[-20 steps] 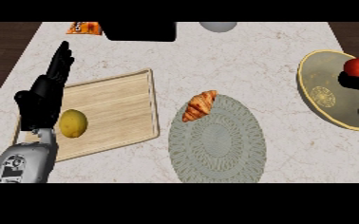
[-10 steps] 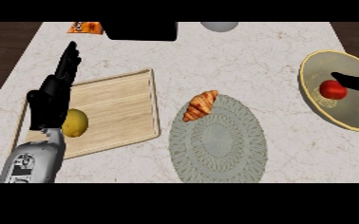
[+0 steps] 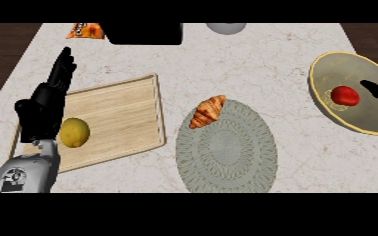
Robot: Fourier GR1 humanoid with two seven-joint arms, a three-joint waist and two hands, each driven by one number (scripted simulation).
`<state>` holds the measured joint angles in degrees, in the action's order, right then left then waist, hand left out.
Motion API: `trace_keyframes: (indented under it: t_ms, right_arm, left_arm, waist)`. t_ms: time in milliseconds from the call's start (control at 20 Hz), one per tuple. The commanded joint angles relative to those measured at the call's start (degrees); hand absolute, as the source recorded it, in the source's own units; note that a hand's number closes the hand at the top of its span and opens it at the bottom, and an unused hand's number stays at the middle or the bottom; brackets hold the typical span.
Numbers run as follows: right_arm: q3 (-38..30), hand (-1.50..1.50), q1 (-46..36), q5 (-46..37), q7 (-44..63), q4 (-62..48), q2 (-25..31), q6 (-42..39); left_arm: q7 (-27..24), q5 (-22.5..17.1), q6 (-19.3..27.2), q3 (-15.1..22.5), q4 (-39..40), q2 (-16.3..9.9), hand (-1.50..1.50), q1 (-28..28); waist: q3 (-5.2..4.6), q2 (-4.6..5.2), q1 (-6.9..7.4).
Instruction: Pick the tomato from the placemat and place it in the bowl
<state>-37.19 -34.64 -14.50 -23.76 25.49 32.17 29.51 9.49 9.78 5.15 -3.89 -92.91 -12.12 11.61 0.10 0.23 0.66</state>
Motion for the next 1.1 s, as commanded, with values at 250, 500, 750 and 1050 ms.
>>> trace_keyframes:
  t_ms: [250, 500, 750, 1050]
  right_arm:
    - [-3.94, -1.50, 16.19, 11.84, -3.30, 15.59, -1.46, -16.10]
    - [-3.36, -1.50, 28.47, 16.03, -2.79, 30.01, -6.01, -22.33]
    - [-1.07, -1.50, 36.12, 17.45, -1.06, 42.33, -11.58, -22.52]
    - [0.66, -1.50, 45.16, 18.37, 3.33, 57.69, -18.39, -22.94]
  left_arm:
    - [2.91, -0.84, -1.38, -0.37, -6.38, -0.28, 0.00, -4.57]
    - [1.48, 2.55, 1.32, 0.53, -0.52, 1.39, 0.00, -1.13]
    - [1.39, 1.86, 0.62, 0.33, -2.35, 2.12, 0.00, -1.85]
    - [4.98, 3.43, 0.31, 1.03, -6.11, 2.01, 0.00, -1.93]
  waist:
    - [-0.14, -0.74, -1.47]
    - [-0.16, -0.52, -1.85]
    - [-0.12, -0.34, -1.04]
    - [-0.12, -0.33, -1.01]
